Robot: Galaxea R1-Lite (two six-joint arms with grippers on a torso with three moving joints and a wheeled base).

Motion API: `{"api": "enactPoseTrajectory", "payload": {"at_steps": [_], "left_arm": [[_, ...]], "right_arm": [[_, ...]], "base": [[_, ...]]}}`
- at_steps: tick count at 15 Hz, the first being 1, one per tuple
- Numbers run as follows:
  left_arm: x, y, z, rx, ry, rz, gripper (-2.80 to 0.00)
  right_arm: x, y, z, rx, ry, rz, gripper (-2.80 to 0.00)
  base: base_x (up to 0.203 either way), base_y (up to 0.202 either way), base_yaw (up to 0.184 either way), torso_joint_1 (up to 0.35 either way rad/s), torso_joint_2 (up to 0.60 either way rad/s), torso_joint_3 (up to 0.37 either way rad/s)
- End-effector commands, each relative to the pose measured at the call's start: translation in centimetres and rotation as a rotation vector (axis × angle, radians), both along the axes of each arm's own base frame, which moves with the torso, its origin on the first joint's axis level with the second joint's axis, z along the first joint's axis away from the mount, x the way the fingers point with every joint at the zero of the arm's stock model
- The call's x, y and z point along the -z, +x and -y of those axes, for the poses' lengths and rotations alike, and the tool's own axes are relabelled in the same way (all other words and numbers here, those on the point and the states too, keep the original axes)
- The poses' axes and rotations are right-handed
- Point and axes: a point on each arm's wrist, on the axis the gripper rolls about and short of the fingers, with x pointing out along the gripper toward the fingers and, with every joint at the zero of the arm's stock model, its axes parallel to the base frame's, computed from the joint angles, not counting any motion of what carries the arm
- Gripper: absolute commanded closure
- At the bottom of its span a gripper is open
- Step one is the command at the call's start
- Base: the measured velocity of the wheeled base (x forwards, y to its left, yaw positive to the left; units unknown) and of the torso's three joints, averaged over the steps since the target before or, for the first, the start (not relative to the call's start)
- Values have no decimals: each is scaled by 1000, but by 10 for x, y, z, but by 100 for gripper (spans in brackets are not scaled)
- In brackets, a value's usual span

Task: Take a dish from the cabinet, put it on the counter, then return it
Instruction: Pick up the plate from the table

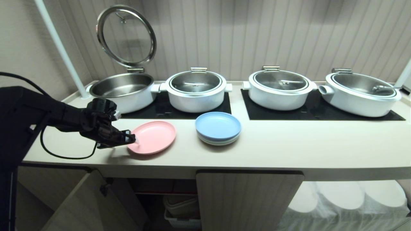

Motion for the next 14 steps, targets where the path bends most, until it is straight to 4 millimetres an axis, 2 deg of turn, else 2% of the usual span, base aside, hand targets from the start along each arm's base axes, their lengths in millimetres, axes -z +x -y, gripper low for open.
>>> {"api": "enactPoseTrajectory", "payload": {"at_steps": [1, 14], "left_arm": [[-1, 2, 0, 0, -3, 8, -280], [3, 14, -2, -10, 0, 27, -280]], "right_arm": [[0, 0, 0, 0, 0, 0, 0], [0, 0, 0, 0, -1, 0, 0]], "base": [[0, 0, 0, 0, 0, 0], [0, 0, 0, 0, 0, 0]]}}
